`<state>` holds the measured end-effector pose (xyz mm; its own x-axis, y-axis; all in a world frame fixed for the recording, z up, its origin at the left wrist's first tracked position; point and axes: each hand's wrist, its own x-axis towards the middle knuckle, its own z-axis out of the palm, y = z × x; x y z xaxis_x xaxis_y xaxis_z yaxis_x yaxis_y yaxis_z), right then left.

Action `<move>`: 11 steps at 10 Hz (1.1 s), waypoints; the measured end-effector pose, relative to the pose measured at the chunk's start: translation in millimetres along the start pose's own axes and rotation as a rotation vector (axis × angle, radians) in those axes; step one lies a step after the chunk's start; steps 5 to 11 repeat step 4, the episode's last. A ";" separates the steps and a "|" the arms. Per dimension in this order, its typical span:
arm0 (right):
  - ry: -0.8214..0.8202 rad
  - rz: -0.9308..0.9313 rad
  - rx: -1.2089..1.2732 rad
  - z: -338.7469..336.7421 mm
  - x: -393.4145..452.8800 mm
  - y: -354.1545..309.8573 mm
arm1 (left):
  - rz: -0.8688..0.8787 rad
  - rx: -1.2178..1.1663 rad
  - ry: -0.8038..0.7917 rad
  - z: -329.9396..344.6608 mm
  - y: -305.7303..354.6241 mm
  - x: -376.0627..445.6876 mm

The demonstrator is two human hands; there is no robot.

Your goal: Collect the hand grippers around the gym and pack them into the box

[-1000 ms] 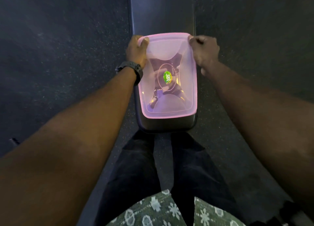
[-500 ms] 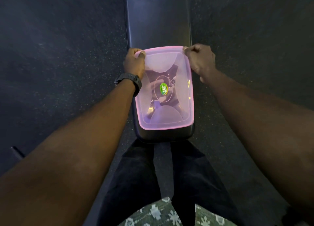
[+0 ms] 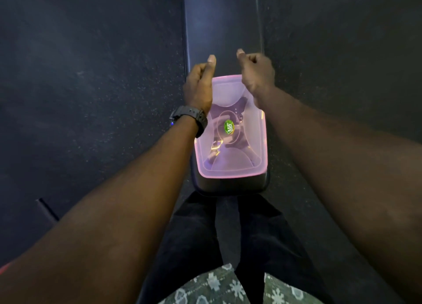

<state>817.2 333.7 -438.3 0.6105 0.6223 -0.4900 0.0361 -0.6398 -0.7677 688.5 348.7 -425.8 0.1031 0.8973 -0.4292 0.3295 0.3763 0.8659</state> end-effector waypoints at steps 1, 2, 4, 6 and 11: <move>-0.020 0.018 0.032 -8.1 -9.3 -13.2 | 0.012 -0.002 -0.005 -7.3 16.2 -4.9; -0.052 -0.008 0.108 -29.4 -25.3 -54.3 | 0.070 -0.081 -0.008 -25.2 79.5 -6.0; -0.038 -0.420 0.469 -118.2 -75.1 -266.4 | 0.557 -0.275 0.058 -92.3 323.7 -38.3; -0.038 -0.420 0.469 -118.2 -75.1 -266.4 | 0.557 -0.275 0.058 -92.3 323.7 -38.3; -0.038 -0.420 0.469 -118.2 -75.1 -266.4 | 0.557 -0.275 0.058 -92.3 323.7 -38.3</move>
